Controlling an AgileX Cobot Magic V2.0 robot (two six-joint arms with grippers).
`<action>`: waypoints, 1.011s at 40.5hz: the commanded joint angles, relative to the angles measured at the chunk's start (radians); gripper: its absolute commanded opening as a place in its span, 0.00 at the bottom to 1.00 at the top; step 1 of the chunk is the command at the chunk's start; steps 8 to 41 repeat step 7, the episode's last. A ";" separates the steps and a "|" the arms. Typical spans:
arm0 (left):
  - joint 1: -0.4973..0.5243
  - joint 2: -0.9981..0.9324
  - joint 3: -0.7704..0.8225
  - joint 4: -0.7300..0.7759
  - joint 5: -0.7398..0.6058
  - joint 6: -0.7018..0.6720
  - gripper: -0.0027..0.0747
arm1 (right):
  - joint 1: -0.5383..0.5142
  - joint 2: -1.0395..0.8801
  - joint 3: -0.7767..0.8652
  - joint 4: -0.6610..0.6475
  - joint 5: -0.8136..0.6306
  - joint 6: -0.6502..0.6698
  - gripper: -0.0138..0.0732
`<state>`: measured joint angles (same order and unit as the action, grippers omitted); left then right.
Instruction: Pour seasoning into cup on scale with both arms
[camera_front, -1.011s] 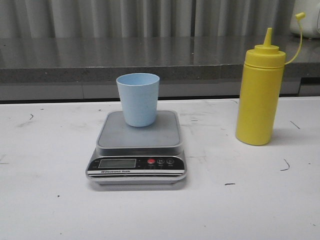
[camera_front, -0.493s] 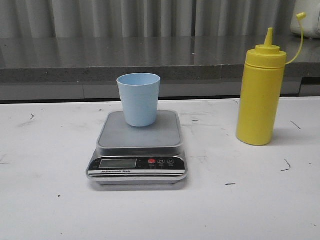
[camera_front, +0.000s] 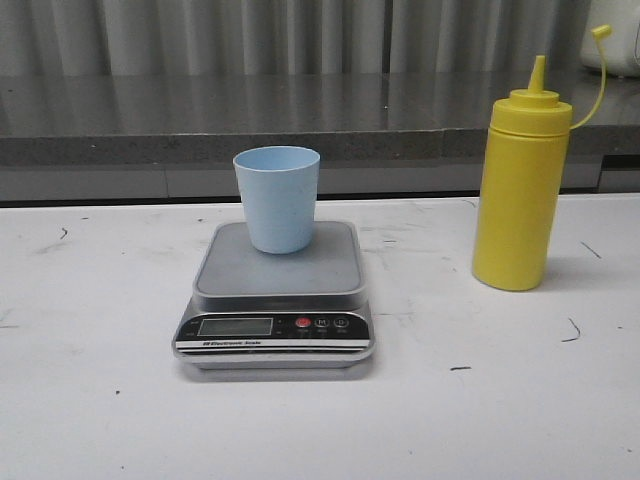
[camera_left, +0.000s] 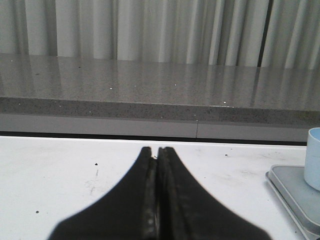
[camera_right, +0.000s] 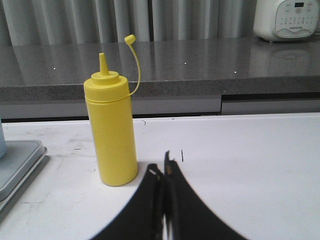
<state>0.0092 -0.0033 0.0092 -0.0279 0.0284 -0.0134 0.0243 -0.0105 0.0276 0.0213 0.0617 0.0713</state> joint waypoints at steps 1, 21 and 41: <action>0.002 -0.023 0.014 -0.001 -0.088 -0.008 0.01 | 0.000 -0.018 -0.003 0.003 -0.088 -0.007 0.08; 0.002 -0.023 0.014 -0.001 -0.088 -0.008 0.01 | 0.000 -0.018 -0.003 0.003 -0.088 -0.007 0.08; 0.002 -0.023 0.014 -0.001 -0.088 -0.008 0.01 | 0.000 -0.018 -0.003 0.003 -0.088 -0.007 0.08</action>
